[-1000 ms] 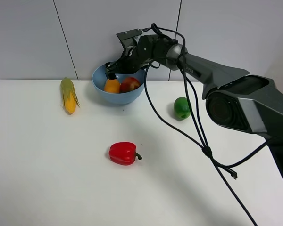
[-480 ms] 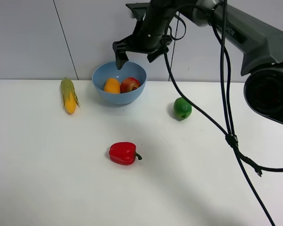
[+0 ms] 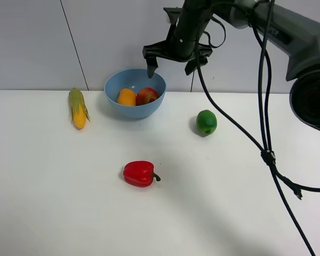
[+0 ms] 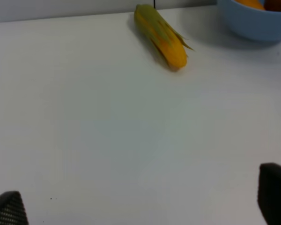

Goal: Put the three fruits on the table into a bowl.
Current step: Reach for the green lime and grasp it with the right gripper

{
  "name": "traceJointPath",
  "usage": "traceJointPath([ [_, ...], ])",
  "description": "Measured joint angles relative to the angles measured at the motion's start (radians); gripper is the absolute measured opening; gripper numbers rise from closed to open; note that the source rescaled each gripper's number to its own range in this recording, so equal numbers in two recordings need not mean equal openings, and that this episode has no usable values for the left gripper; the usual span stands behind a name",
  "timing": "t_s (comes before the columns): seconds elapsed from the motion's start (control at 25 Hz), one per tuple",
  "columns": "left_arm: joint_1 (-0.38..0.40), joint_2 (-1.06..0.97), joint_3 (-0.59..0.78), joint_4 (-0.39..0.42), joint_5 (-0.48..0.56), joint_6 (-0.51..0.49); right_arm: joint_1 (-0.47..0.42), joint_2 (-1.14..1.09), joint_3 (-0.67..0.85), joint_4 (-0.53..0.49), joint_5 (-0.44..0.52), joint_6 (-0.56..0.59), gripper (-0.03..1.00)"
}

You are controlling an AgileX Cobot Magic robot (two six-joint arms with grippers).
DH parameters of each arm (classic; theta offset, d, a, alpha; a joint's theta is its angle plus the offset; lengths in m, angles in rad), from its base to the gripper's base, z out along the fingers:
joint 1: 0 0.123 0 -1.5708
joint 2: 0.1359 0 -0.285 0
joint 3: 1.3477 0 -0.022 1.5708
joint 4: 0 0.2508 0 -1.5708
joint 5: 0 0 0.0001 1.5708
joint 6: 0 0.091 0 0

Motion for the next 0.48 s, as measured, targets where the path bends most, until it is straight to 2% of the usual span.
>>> traceJointPath([
  [0.32, 0.000, 0.000, 0.000, 0.000, 0.000, 0.000, -0.093, -0.178, 0.477, -0.021, 0.003, 0.156, 1.00],
  [0.48, 0.000, 0.000, 0.000, 0.000, 0.000, 0.000, -0.133, -0.231, 0.593, -0.029, -0.048, 0.199, 1.00],
])
